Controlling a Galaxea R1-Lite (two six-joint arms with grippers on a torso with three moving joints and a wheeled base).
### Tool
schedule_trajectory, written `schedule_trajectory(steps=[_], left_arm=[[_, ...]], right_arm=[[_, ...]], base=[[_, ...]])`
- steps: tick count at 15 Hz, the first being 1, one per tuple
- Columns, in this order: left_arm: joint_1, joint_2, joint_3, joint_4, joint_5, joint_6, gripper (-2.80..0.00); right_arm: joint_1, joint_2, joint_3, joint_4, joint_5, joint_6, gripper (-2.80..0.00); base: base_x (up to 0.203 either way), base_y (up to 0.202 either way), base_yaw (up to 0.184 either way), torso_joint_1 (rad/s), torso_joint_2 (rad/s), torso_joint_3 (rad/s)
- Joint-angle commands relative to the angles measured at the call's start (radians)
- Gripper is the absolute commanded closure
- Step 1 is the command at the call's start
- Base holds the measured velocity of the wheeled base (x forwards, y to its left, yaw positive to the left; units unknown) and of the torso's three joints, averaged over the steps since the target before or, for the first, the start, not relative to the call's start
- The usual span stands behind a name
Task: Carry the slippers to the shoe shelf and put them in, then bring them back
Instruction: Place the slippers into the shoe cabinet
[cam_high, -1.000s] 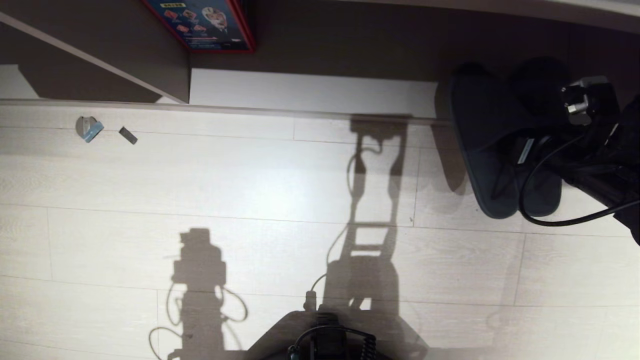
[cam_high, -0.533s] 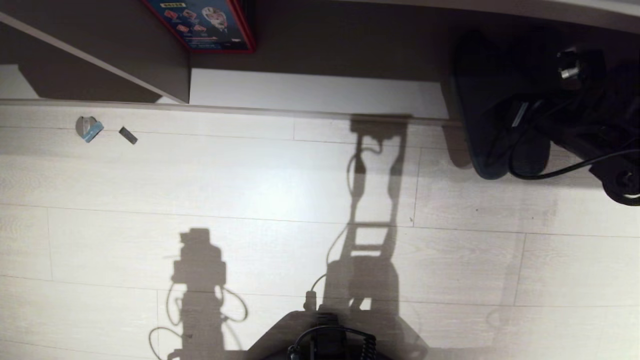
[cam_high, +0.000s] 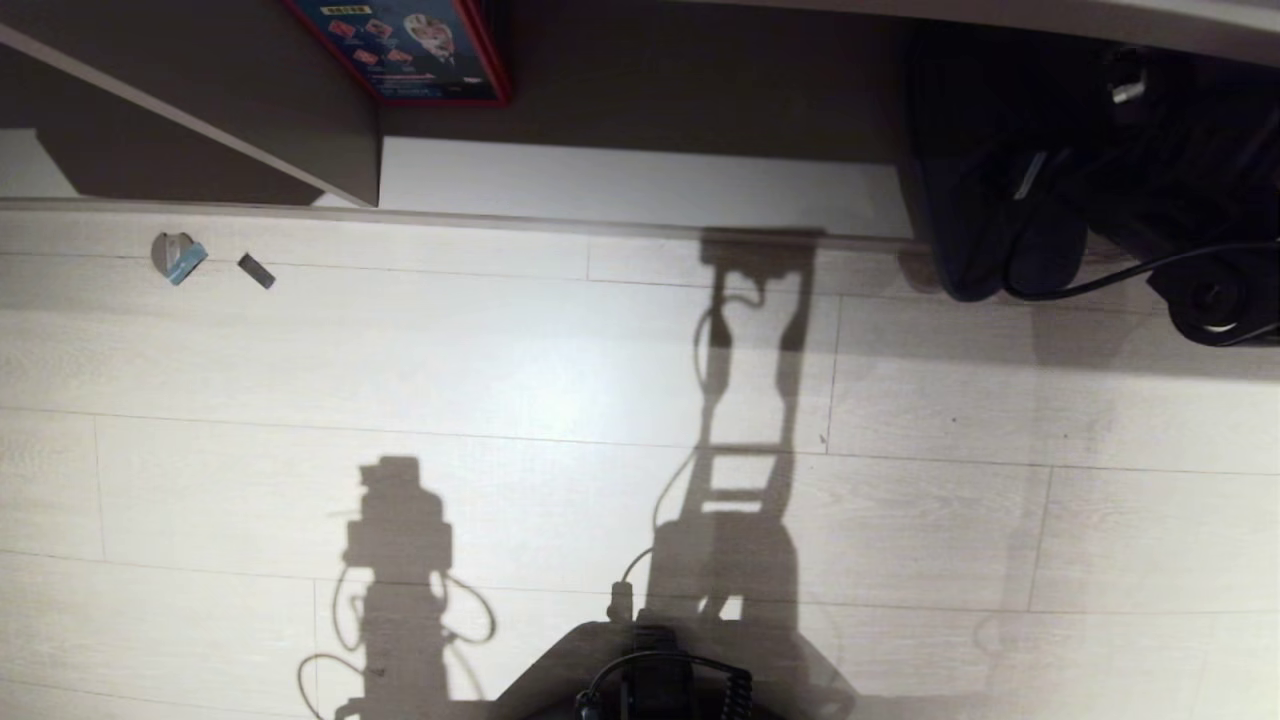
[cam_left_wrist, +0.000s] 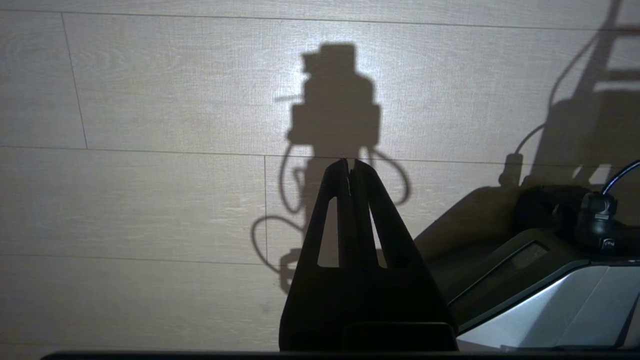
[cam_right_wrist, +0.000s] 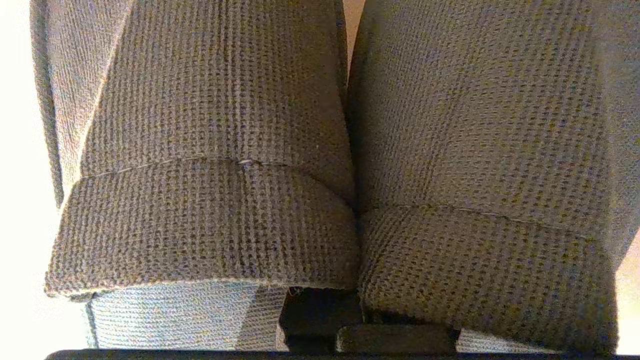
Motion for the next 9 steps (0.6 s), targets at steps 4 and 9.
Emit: schedule_trajectory(steps=[4,9], left_arm=[[0.000,0.001,0.000,-0.001,0.000,-0.001,0.00],[0.000,0.001,0.000,-0.001,0.000,-0.001,0.00]], right_arm=[[-0.006,0.030,-0.060,-0.005,-0.004,0.005,0.00],[-0.014,0.059,-0.139,-0.006,-0.055,0.066,0.00]], base=[[0.000,0.000,0.000,0.000,0.00,0.000],[0.000,0.000,0.000,0.000,0.00,0.000]])
